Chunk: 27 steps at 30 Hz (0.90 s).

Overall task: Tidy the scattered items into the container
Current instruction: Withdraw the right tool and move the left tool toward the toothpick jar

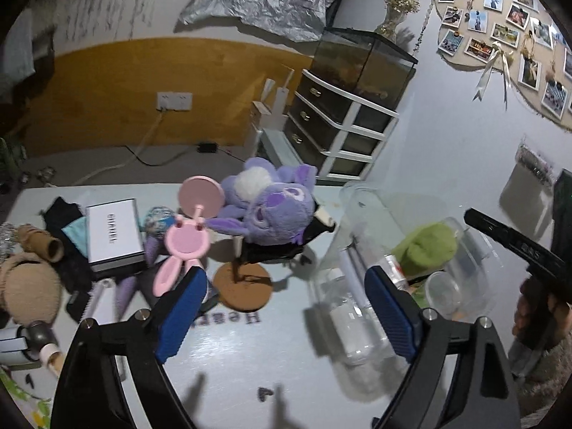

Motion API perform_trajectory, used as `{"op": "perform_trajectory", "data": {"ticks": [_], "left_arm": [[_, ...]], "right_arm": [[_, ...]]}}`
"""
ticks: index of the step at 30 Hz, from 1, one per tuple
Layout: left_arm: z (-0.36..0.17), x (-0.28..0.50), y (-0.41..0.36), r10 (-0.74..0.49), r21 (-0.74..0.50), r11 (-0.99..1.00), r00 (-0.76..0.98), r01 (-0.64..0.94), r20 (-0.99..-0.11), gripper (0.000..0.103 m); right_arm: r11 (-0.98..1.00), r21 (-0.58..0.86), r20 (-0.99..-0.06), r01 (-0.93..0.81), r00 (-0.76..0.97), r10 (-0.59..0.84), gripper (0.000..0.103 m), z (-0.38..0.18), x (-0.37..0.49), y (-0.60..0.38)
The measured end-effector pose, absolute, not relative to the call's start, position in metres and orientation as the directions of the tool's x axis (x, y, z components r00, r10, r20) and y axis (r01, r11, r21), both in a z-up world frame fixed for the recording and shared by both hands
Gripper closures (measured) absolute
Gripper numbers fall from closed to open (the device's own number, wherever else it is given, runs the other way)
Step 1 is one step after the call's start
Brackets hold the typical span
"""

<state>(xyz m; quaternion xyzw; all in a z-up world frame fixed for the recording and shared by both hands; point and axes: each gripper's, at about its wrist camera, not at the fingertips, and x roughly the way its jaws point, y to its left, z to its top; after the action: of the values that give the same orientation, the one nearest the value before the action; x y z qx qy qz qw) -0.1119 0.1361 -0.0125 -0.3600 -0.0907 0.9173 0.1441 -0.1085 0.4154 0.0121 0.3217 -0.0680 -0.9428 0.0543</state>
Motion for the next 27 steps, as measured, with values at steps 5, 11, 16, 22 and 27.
{"op": "perform_trajectory", "data": {"ticks": [5, 11, 16, 22, 27], "left_arm": [[-0.021, -0.09, 0.12, 0.264, -0.239, -0.961, -0.725, -0.14, -0.636, 0.012], [-0.036, -0.069, 0.104, 0.115, -0.16, -0.987, -0.75, -0.012, -0.652, 0.012], [-0.044, -0.046, 0.088, 0.06, -0.139, -0.99, -0.786, 0.033, -0.615, 0.012], [-0.05, -0.027, 0.07, 0.046, -0.111, -0.993, -0.788, 0.028, -0.614, 0.012], [-0.056, -0.012, 0.055, 0.033, -0.092, -0.995, -0.774, 0.033, -0.632, 0.012]], "right_arm": [[-0.978, 0.188, -0.573, 0.094, -0.798, -0.187, 0.063, 0.004, -0.084, 0.386], [-0.975, 0.19, -0.541, 0.117, -0.816, -0.203, 0.063, -0.009, -0.06, 0.352], [-0.973, 0.19, -0.554, 0.129, -0.805, -0.215, 0.063, -0.022, -0.048, 0.328], [-0.967, 0.215, -0.595, 0.14, -0.766, -0.243, 0.063, -0.038, -0.032, 0.304], [-0.961, 0.219, -0.637, 0.17, -0.721, -0.273, 0.063, -0.049, -0.019, 0.282]]}}
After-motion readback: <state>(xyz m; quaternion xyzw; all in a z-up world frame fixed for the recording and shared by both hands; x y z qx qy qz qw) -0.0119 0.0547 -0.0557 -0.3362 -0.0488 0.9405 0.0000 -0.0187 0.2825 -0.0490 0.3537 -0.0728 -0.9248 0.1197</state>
